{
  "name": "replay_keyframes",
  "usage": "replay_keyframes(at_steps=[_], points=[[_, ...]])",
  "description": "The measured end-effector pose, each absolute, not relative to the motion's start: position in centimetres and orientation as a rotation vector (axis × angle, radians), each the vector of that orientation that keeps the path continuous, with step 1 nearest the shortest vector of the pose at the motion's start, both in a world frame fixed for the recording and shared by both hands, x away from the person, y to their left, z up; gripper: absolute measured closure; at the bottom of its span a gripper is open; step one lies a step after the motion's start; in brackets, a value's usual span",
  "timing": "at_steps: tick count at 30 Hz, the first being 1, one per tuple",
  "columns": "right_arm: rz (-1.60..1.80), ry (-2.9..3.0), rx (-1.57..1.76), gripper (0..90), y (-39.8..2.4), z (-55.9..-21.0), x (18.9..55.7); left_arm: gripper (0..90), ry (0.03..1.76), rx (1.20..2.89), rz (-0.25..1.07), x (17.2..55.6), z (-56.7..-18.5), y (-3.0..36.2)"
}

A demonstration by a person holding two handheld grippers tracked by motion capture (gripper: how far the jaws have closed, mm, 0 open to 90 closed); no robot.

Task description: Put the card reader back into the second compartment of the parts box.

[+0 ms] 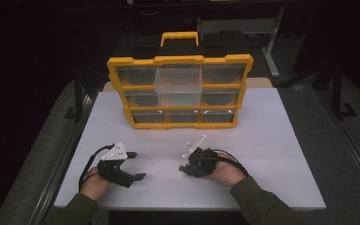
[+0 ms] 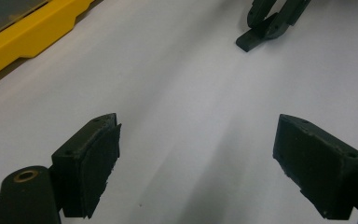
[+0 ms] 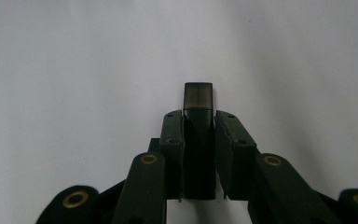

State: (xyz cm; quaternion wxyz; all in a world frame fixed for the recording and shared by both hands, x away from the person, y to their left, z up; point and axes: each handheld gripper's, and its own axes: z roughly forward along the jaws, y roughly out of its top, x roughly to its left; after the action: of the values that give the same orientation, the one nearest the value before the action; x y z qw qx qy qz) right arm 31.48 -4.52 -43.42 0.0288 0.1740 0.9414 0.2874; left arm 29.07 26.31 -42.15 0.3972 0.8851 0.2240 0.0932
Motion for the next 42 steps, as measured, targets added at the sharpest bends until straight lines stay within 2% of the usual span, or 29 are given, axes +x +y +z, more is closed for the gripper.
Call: replay_keyframes(at_steps=[42], points=[[0.936, 2.87, 0.686, 72.6, -9.2, -40.5, 33.3, 14.6, 0.562, 2.234, 0.238, 29.0, -42.1, 26.4]])
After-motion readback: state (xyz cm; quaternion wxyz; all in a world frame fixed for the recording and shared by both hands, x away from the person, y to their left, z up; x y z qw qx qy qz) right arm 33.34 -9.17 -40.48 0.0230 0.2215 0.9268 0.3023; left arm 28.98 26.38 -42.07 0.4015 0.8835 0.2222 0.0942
